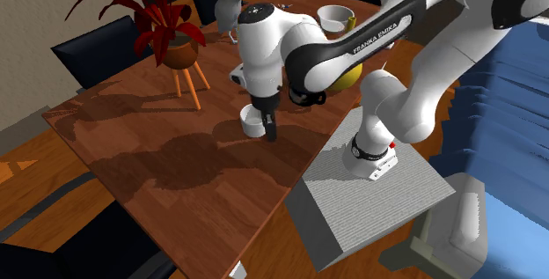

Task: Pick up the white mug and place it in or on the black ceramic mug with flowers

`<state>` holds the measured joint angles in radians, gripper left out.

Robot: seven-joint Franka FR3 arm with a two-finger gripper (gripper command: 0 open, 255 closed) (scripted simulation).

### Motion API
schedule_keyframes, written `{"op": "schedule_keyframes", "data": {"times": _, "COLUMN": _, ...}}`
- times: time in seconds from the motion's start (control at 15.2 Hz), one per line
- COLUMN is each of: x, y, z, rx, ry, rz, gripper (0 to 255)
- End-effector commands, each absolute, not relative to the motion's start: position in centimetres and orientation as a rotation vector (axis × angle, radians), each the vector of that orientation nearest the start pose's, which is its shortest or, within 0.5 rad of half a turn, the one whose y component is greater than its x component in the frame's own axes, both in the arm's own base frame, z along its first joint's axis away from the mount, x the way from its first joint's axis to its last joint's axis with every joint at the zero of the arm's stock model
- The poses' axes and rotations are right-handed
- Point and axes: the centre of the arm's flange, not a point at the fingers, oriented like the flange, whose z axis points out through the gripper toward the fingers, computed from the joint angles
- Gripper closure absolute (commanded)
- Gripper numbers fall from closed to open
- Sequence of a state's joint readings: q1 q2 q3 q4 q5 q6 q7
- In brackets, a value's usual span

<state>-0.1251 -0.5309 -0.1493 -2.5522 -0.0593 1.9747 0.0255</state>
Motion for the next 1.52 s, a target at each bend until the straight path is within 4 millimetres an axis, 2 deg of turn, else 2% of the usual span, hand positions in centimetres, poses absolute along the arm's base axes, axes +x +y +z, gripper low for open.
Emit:
{"op": "schedule_keyframes", "data": {"times": 0.0, "x": 36.9, "y": -12.4, "z": 42.5, "rx": -3.107, "ry": 0.402, "rz": 0.082, "gripper": 0}}
{"op": "schedule_keyframes", "data": {"times": 0.4, "x": 38.3, "y": -18.0, "z": 37.9, "rx": -3.156, "ry": 0.434, "rz": 0.109, "gripper": 0}}
{"op": "schedule_keyframes", "data": {"times": 0.46, "x": 38.4, "y": -18.3, "z": 37.6, "rx": -3.159, "ry": 0.436, "rz": 0.11, "gripper": 0}}
{"op": "schedule_keyframes", "data": {"times": 0.92, "x": 38.1, "y": -18.4, "z": 33.6, "rx": -3.159, "ry": 0.436, "rz": 0.11, "gripper": 0}}
{"op": "schedule_keyframes", "data": {"times": 1.45, "x": 38.1, "y": -18.4, "z": 33.6, "rx": -3.159, "ry": 0.436, "rz": 0.11, "gripper": 0}}
